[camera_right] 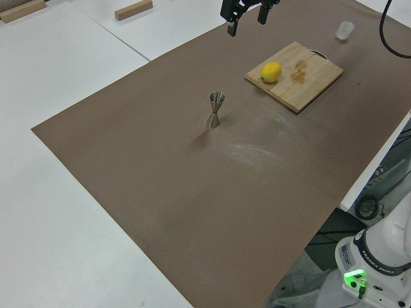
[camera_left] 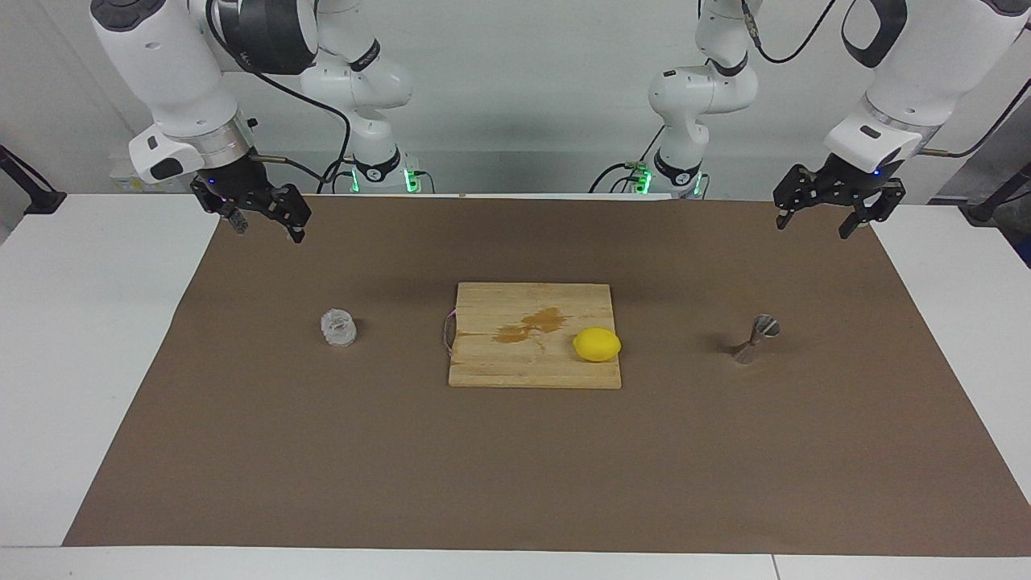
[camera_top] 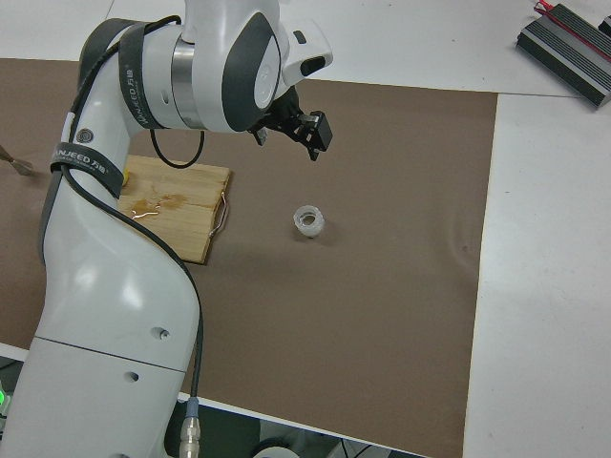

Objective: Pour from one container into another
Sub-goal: 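Close the left gripper around the small metal cup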

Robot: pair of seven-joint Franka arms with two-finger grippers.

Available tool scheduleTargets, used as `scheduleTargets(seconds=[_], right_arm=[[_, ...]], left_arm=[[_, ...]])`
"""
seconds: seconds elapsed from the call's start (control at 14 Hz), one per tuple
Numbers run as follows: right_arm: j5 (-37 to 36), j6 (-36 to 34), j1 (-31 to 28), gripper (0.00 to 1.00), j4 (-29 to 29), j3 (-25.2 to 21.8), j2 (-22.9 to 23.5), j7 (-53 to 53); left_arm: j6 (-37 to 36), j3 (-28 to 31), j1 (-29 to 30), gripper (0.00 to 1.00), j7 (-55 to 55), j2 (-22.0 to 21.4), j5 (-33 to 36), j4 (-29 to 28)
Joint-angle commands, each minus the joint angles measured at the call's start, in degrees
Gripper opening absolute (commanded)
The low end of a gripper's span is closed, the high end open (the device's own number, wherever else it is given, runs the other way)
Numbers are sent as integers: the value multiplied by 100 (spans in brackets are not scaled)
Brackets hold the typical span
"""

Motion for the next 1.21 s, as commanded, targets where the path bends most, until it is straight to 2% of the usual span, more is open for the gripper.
scheduleTargets(seconds=[0.0, 0.71, 1.14], right_arm=[[75, 4, -66, 100, -24, 16, -46, -95], [75, -4, -66, 100, -33, 25, -46, -95], [75, -4, -66, 100, -24, 25, -46, -95]], left_arm=[[-106, 3, -19, 100, -79, -3, -26, 59], [-80, 3, 25, 100, -149, 75, -88, 33], [-9, 47, 78, 100, -1439, 409, -105, 59]])
